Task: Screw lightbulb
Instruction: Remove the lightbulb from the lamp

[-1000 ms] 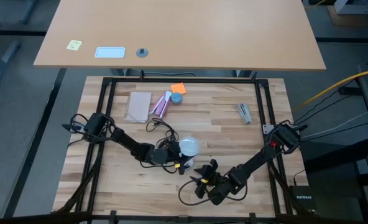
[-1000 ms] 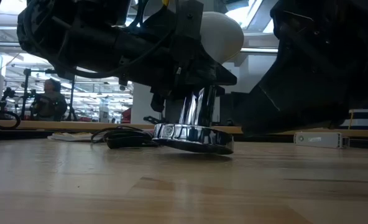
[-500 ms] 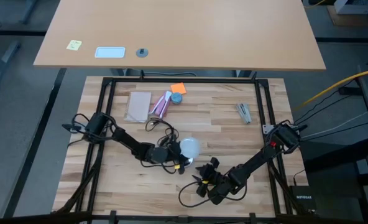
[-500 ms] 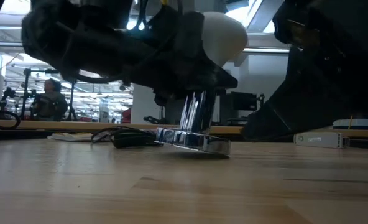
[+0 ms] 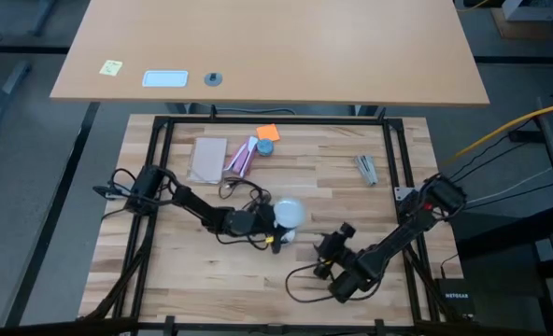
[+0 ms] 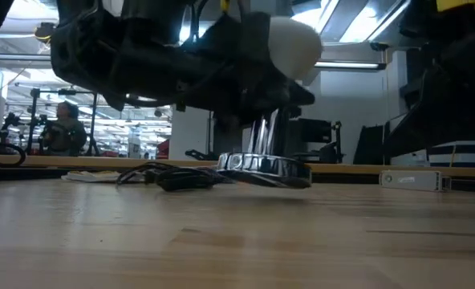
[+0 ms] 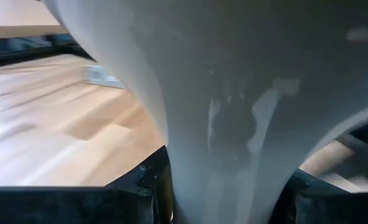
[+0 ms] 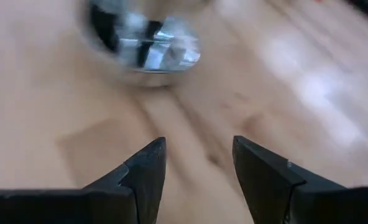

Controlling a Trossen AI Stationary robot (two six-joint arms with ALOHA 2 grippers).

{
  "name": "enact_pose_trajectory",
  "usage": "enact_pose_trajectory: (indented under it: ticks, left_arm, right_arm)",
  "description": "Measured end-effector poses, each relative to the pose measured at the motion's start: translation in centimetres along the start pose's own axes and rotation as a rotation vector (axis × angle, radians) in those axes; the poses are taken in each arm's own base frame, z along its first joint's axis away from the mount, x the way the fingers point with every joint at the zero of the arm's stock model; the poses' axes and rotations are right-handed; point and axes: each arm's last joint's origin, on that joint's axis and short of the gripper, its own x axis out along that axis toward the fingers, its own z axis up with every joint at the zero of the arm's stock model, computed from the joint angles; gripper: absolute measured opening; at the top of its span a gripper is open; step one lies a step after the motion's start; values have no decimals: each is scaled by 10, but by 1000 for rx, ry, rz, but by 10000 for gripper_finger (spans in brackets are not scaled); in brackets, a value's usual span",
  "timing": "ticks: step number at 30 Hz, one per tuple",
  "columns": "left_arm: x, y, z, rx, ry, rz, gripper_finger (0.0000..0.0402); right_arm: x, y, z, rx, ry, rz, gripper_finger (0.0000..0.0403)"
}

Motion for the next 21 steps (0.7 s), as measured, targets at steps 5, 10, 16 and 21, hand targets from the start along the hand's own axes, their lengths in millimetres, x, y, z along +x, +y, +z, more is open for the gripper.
enact_pose_trajectory:
  ticks: [5, 10, 16, 21]
  left_arm:
    - [-1, -14, 2, 41, 9, -113, 153]
    - [0, -21, 4, 2, 31, -238, 153]
    - [-1, -26, 9, -204, 24, -327, 153]
    - [-3, -29, 20, -332, -41, -419, 153]
  right_arm:
    - [-3, -7, 0, -123, 21, -31, 188]
    - [-1, 14, 5, -357, -57, 96, 188]
    - [-3, 27, 14, -543, -168, 162, 188]
    - [-4, 28, 14, -603, -166, 173, 188]
